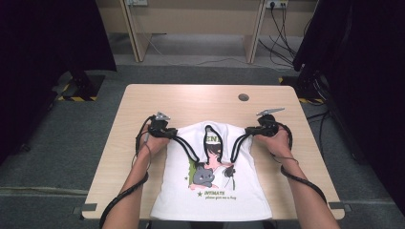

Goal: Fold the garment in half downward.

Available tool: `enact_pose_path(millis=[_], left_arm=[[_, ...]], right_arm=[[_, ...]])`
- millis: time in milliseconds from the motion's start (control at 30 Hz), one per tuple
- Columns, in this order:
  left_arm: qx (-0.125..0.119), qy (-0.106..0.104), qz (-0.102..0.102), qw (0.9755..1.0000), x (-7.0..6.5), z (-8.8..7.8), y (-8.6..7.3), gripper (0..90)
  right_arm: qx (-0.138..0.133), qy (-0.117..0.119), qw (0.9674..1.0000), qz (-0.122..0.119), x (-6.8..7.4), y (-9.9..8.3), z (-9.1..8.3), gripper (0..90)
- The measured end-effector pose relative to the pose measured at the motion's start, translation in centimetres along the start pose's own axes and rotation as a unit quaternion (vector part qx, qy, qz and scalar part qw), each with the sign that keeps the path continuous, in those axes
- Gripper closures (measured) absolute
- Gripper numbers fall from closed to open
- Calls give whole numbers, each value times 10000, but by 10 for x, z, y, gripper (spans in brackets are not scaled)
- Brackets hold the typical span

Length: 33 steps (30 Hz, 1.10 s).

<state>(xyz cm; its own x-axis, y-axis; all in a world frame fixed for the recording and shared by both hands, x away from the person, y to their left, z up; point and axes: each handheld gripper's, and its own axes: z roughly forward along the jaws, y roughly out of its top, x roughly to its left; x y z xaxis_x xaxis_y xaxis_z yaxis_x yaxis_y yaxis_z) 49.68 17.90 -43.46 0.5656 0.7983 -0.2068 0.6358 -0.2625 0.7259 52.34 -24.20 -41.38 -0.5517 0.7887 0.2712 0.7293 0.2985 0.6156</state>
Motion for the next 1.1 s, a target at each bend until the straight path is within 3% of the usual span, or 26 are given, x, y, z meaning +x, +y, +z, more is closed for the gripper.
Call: enact_pose_path(millis=[100,267,433,533,700,1100], left_arm=[[-160,-72,-169,9997,3,-4,5,822],[-412,-154,-431,9981,7,-10,11,822],[-423,-176,-460,9979,6,-11,11,823],[-483,-212,-575,9970,8,-11,8,822],[-519,-254,-650,9962,9,-12,7,823],[-1238,-272,-911,9877,8,-24,29,824]], right_arm=[[-203,220,9992,272,-4,6,-6,818],[-391,403,9974,443,-7,16,-15,818],[-278,458,9976,448,-7,17,-15,819],[-356,578,9962,546,-8,15,-15,820],[-346,563,9962,568,-9,16,-17,825],[-662,631,9940,602,-9,35,-30,825]])
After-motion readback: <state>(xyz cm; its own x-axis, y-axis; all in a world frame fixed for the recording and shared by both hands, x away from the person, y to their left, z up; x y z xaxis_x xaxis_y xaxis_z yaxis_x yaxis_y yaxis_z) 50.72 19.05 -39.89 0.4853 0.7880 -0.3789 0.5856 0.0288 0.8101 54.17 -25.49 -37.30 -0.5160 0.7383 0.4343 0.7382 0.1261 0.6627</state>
